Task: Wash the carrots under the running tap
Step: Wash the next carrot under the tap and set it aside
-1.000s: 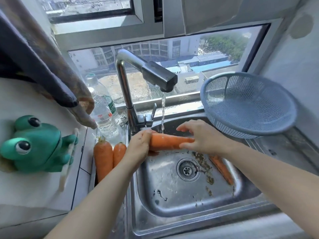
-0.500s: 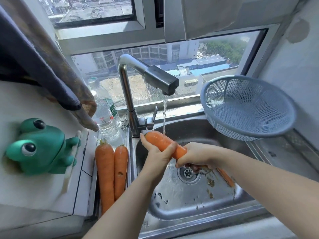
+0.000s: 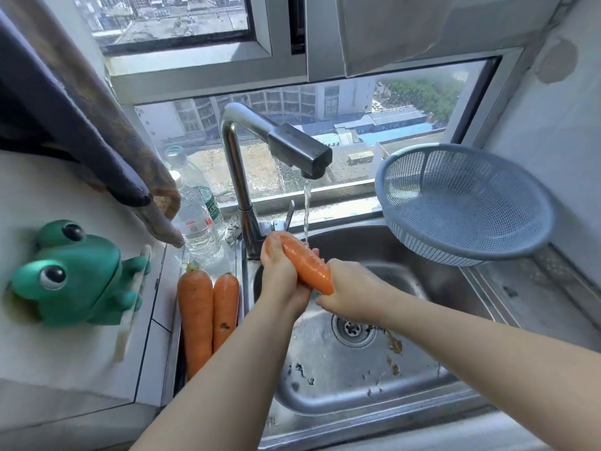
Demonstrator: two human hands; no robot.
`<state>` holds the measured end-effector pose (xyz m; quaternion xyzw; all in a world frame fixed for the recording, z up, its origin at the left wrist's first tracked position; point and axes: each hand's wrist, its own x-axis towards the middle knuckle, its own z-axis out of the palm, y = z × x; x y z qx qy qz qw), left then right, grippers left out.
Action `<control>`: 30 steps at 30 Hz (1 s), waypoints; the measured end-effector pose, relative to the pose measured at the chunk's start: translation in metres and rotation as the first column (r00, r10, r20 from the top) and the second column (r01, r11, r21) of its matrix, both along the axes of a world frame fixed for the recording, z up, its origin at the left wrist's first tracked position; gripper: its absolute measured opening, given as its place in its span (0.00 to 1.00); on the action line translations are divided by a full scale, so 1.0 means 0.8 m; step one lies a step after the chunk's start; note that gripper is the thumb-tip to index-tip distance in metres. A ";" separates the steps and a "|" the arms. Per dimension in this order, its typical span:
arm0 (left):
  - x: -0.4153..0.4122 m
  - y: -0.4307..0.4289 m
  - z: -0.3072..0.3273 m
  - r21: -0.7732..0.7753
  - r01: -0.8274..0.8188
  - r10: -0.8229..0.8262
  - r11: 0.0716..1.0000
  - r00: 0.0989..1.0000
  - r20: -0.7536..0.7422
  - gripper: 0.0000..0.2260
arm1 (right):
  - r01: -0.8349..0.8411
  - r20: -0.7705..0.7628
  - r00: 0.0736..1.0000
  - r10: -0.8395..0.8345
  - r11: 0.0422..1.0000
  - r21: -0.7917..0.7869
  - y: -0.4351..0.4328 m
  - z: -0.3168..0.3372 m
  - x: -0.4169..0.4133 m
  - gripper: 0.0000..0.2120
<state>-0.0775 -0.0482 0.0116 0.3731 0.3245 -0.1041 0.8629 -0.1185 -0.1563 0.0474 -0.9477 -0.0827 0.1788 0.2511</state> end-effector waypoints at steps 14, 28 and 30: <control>-0.026 -0.024 0.001 0.414 0.096 -0.175 0.905 0.972 0.158 0.45 | -0.015 -0.018 1.000 0.013 0.994 -0.110 -0.007 0.003 0.023 0.10; 0.001 0.021 0.006 -0.072 0.130 -0.128 0.989 0.991 0.040 0.17 | 0.141 -0.584 0.810 0.056 0.948 0.286 -0.034 0.014 0.012 0.05; 0.000 0.014 0.004 0.003 0.059 -0.058 0.998 0.996 -0.072 0.13 | -0.003 -0.404 0.914 0.029 0.998 0.064 -0.029 0.009 0.010 0.05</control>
